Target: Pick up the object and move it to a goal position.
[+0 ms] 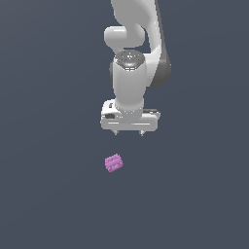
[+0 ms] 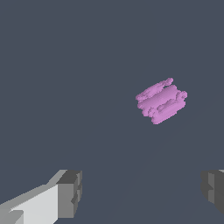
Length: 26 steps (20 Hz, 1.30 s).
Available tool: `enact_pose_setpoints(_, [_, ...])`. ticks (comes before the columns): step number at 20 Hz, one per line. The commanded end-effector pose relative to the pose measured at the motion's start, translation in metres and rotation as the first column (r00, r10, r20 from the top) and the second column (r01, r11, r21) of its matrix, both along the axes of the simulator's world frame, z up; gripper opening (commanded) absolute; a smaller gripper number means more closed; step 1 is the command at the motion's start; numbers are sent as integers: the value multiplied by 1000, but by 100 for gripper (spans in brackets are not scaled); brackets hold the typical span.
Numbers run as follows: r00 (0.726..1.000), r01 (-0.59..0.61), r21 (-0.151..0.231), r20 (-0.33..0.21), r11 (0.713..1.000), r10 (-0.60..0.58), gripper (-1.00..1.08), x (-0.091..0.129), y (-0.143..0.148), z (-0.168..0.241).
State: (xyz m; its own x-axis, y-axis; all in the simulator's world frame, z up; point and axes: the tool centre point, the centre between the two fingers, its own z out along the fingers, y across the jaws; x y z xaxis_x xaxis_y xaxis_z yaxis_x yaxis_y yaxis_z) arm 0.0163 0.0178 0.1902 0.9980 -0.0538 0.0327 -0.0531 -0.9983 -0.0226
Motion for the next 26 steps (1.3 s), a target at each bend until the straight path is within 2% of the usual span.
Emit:
enact_pose_setpoints(1, [999, 45, 2, -3, 999, -45, 100, 3, -3, -4])
enact_pose_setpoints(7, [981, 196, 8, -13, 981, -196, 100, 14, -13, -15])
enact_pose_setpoints(13, [927, 374, 9, -25, 927, -374, 100, 26, -25, -31])
enact_pose_setpoints(19, [842, 538, 4, -34, 843, -538, 100, 37, -37, -46])
enact_pose_setpoints(26, [710, 704, -6, -39, 711, -703, 100, 49, -51, -65])
